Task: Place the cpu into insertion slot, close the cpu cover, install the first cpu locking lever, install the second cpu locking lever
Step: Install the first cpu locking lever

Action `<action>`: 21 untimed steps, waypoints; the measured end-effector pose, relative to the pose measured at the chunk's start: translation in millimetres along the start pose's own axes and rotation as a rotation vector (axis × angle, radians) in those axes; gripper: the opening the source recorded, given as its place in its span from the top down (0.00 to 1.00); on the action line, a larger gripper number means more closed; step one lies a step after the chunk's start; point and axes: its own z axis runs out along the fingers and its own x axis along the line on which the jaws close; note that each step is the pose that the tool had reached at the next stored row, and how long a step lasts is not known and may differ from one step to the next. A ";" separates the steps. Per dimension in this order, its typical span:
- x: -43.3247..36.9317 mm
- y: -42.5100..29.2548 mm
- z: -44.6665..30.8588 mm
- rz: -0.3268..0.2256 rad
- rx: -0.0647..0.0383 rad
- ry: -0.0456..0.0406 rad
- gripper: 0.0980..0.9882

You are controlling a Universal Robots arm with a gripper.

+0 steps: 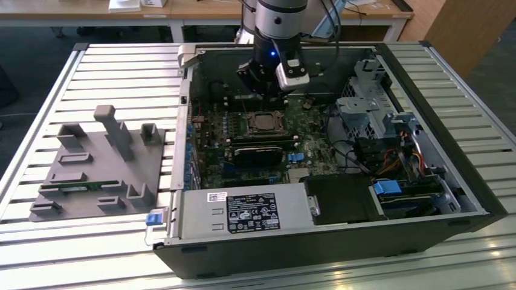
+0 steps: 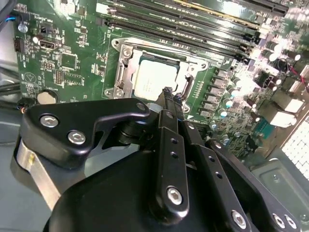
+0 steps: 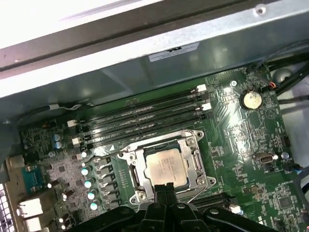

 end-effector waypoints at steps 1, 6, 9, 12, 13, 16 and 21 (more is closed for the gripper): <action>0.0 0.0 0.1 -0.005 -0.001 -0.0026 0.99; 0.9 -0.2 0.5 -0.016 -0.037 -0.0173 0.99; 2.8 -0.8 1.0 -0.020 -0.047 -0.0521 0.99; 3.1 -0.8 1.6 -0.031 -0.052 -0.0691 0.99; 3.1 -0.9 1.7 -0.035 -0.052 -0.0710 0.99; 4.2 -1.3 1.9 -0.041 -0.054 -0.0755 0.99; 9.8 -2.9 2.5 -0.051 -0.055 -0.0795 0.99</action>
